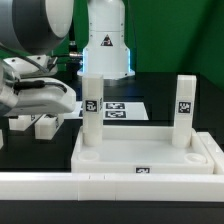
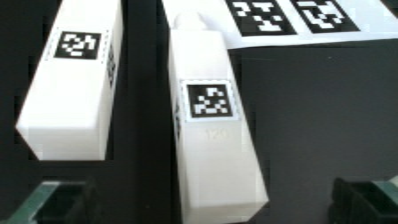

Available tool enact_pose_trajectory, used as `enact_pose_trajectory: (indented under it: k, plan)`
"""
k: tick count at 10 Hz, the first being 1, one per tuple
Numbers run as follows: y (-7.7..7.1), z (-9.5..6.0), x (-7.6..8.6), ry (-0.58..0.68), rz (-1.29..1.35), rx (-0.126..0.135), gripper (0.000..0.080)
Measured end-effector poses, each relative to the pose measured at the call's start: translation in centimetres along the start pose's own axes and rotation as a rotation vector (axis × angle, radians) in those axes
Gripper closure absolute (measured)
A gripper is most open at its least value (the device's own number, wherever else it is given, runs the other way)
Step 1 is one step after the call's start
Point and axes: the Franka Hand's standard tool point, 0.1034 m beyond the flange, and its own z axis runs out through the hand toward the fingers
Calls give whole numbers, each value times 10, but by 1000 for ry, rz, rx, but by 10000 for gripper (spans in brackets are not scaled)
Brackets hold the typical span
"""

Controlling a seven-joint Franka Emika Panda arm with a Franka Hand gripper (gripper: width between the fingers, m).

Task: Assemble desk

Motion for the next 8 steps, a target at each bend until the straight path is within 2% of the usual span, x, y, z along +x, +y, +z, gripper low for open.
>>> enact_pose_trajectory:
  k: [3,6,8]
  plan:
    - [1,1,1,1,1,0,151]
    - [-3,17,4,-19,8,1,151]
    - [0,27,5,-36,14,3,151]
